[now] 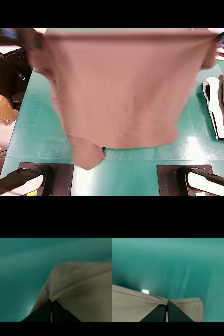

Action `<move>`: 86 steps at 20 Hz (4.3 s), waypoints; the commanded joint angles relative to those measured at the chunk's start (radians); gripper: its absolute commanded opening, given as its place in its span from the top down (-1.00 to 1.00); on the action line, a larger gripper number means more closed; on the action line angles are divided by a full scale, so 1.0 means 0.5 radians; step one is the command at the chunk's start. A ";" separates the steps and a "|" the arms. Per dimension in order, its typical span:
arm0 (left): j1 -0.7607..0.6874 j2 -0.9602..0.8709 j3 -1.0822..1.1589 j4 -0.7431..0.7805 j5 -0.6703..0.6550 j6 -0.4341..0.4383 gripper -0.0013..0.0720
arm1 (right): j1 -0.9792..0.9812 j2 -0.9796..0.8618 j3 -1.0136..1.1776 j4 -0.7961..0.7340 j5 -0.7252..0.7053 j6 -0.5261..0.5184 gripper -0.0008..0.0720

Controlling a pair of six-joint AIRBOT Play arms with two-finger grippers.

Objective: Fold the shirts.

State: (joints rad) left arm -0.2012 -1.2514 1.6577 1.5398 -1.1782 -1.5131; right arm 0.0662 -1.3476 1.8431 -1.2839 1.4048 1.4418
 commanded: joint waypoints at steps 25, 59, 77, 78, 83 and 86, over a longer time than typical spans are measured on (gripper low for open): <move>0.391 0.336 -1.920 -0.660 0.021 -0.011 -0.42 | -0.021 0.167 -1.107 0.492 -0.058 -0.105 -0.09; 0.391 0.766 -1.907 -0.791 0.050 0.005 0.90 | -0.686 0.671 -2.704 0.121 -0.004 -0.110 -0.54; 0.391 0.772 0.069 -0.752 -0.365 0.076 0.90 | -0.443 1.250 -1.070 0.119 -0.158 -0.019 0.93; 0.391 0.772 0.273 -0.752 -0.381 0.031 0.90 | -0.495 1.285 -0.898 0.119 -0.163 -0.020 0.93; 0.391 0.777 1.102 -0.754 -0.342 -0.108 0.90 | -0.658 1.401 -0.304 0.106 -0.155 -0.021 0.93; 0.391 0.861 1.210 -0.756 -0.192 -0.134 0.90 | -0.702 1.385 -0.056 0.101 -0.113 -0.020 0.93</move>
State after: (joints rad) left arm -0.0067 -0.8459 2.1551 1.1584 -1.3312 -1.5520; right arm -0.2573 -0.6598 1.6829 -1.2266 1.3365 1.4303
